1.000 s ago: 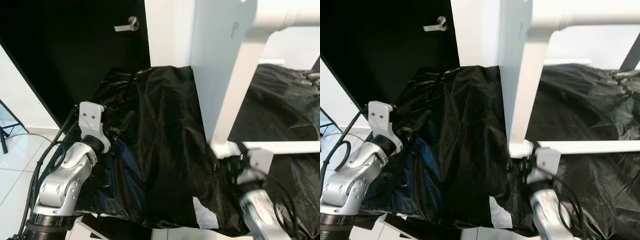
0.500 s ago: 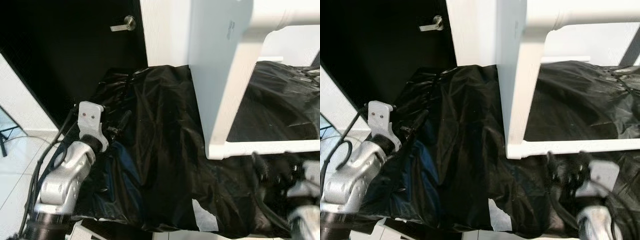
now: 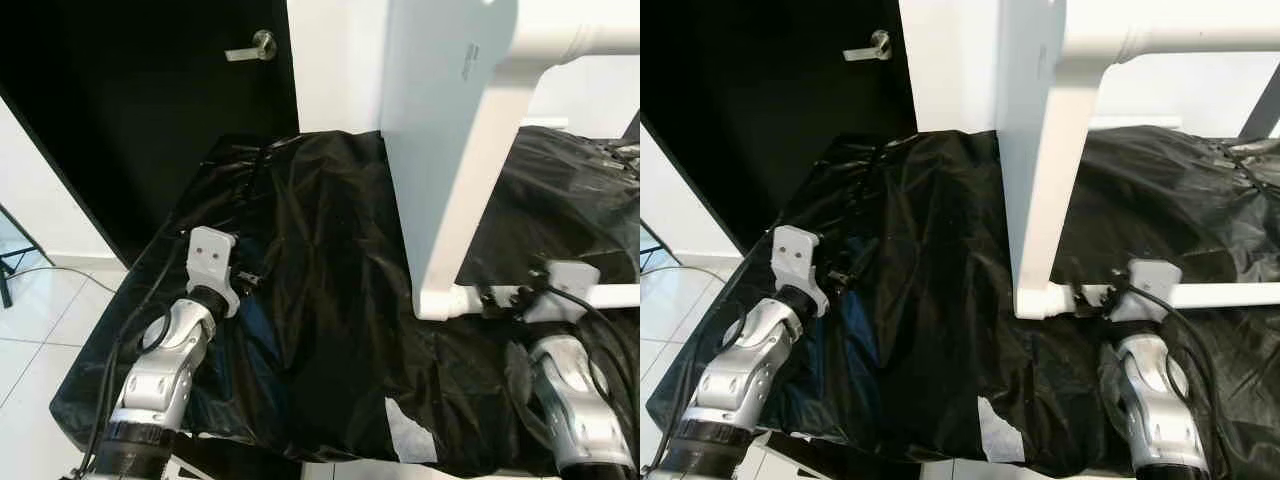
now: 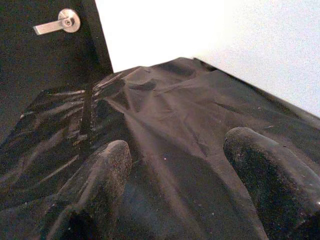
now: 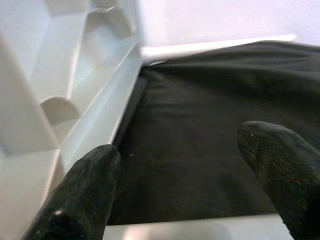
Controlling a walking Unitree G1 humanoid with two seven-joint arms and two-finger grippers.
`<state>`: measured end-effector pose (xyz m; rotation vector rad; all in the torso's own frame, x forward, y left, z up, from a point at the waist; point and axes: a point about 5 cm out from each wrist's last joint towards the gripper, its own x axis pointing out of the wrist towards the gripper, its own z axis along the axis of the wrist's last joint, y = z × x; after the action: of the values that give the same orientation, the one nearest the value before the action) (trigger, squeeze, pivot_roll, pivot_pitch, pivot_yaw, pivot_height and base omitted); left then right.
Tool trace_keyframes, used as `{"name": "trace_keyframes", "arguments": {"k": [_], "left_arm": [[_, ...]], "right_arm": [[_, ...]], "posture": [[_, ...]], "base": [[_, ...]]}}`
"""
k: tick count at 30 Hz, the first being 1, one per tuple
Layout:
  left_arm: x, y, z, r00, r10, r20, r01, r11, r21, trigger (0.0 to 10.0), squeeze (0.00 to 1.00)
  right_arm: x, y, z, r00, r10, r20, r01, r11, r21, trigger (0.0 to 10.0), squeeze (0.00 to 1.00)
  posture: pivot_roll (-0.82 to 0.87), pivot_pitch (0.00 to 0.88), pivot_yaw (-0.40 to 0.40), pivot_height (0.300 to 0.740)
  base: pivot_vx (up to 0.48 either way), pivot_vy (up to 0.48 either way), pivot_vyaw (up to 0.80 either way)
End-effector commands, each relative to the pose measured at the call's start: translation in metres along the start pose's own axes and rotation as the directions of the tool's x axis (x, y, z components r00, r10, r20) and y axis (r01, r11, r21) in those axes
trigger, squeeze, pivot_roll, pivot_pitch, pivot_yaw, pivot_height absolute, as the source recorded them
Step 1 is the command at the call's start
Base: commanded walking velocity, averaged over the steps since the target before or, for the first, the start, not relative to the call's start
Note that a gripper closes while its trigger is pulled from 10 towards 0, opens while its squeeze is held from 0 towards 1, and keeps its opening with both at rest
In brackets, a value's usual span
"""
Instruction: Building children table
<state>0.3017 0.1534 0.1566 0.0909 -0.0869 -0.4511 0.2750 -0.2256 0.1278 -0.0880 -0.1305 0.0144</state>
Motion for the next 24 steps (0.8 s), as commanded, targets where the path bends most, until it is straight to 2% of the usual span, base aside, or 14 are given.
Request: {"name": "trace_keyframes", "arguments": {"k": [1,3,8,14,16,17,20,24], "left_arm": [[0.002,0.002,0.000,0.999,0.053,0.002,-0.053,0.998,0.021,10.0,0.00],[0.003,0.003,0.000,0.999,0.049,0.020,-0.050,0.998,0.032,10.0,0.00],[0.001,0.001,0.002,0.998,0.049,0.033,-0.050,0.998,0.048,10.0,0.00],[-0.005,0.006,0.004,0.996,0.075,0.043,-0.077,0.996,0.052,10.0,0.00],[-0.006,0.006,0.004,0.996,0.075,0.041,-0.077,0.996,0.051,10.0,0.00],[-0.006,0.007,0.004,0.997,0.074,0.039,-0.076,0.996,0.051,10.0,0.00],[-0.005,0.006,0.005,0.997,0.067,0.039,-0.069,0.996,0.052,10.0,0.00],[-0.005,0.005,0.008,0.998,0.045,0.041,-0.048,0.997,0.056,10.0,0.00]], "right_arm": [[0.007,0.005,-0.003,0.998,0.060,-0.007,-0.060,0.998,-0.004,10.0,0.00],[0.019,0.016,-0.006,0.988,0.155,-0.008,-0.155,0.988,-0.007,10.0,0.00],[0.026,0.029,-0.007,0.964,0.266,-0.011,-0.265,0.964,0.028,10.0,0.00],[0.013,0.050,-0.010,0.927,0.376,0.004,-0.375,0.925,0.060,10.0,0.00],[0.007,0.047,-0.008,0.928,0.371,0.015,-0.372,0.927,0.052,10.0,0.00],[0.004,0.039,-0.004,0.937,0.347,0.038,-0.348,0.937,0.027,10.0,0.00],[0.002,0.029,0.004,0.945,0.323,0.060,-0.323,0.946,-0.005,10.0,0.00],[-0.028,0.015,0.009,0.945,0.327,0.020,-0.327,0.945,-0.005,10.0,0.00]], "posture": [[-0.02,0.000,0.014,0.740],[-0.01,0.000,0.013,0.740],[0.01,0.000,0.001,0.740],[0.02,0.000,-0.006,0.740],[0.02,0.000,-0.003,0.740],[0.01,0.000,0.005,0.740],[0.01,0.000,0.010,0.740],[0.00,0.000,0.018,0.740]], "base": [[0.000,0.000,0.00],[0.000,0.000,0.00],[0.000,0.000,0.00],[0.000,0.000,0.00],[0.000,0.000,0.00],[0.000,0.000,0.00],[0.000,0.000,0.00],[0.000,0.000,0.00]]}}
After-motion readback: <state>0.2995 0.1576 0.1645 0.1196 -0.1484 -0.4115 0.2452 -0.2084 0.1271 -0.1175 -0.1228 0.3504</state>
